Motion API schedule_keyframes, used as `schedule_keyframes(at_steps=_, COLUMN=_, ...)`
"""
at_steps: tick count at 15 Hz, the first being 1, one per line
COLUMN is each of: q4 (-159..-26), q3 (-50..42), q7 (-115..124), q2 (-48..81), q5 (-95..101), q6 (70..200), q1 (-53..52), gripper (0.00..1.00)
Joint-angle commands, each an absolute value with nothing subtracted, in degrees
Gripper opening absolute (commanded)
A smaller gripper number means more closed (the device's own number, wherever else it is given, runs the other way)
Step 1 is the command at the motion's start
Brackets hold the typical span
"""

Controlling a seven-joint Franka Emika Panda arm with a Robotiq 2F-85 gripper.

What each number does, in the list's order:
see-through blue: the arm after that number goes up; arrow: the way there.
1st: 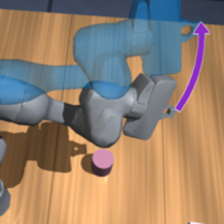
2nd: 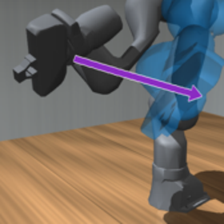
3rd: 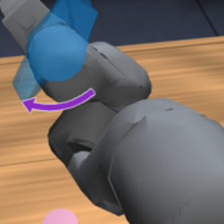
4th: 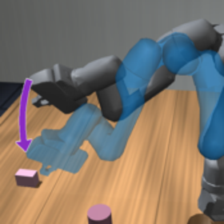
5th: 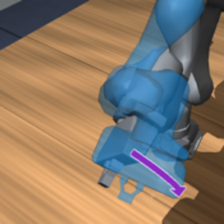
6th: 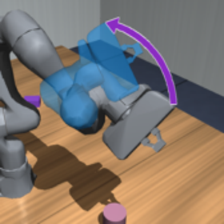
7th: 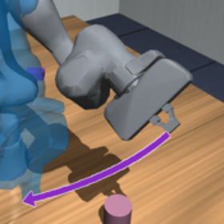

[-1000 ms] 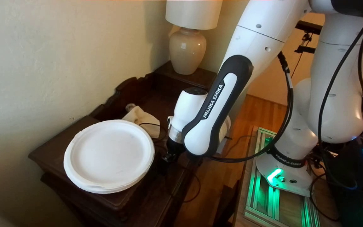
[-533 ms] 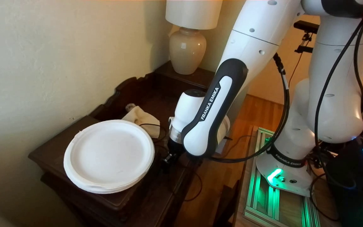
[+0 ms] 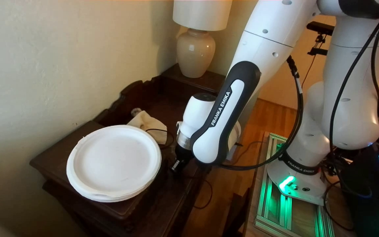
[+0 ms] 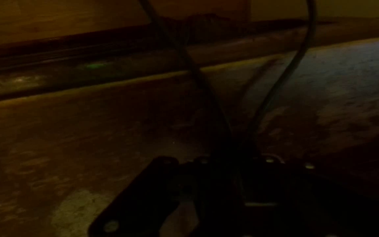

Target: Move the charger to the right

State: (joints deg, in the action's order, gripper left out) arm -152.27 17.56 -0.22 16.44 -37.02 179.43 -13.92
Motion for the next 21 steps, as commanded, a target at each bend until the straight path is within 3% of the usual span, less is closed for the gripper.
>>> schedule_keyframes(at_steps=1, q4=-156.2, q3=15.9, q7=3.0, q2=12.0, q5=-37.5, q6=178.9, q1=-16.5, gripper=0.00)
schedule_keyframes(at_steps=5, q4=-161.1, q3=17.0, q7=12.6, q2=6.6, q5=-32.0, q6=178.3, q1=-15.0, gripper=0.03)
schedule_keyframes(at_steps=15, q4=-157.4, q3=-5.0, q7=4.0, q2=7.5, q5=-51.5, q6=182.7, q1=-28.8, gripper=0.01)
schedule_keyframes(at_steps=18, q4=-158.0, q3=-3.1, q7=-5.8, q2=1.9, q5=-61.1, q6=179.2, q1=-28.2, gripper=0.01)
schedule_keyframes(at_steps=19, q4=-157.0, q3=-3.8, q7=-0.2, q2=7.2, q5=-55.4, q6=181.6, q1=-27.3, gripper=0.06)
schedule_keyframes(at_steps=21, q4=-157.1, q3=-3.3, q7=-3.7, q2=4.9, q5=-58.5, q6=180.7, q1=-27.6, gripper=0.06)
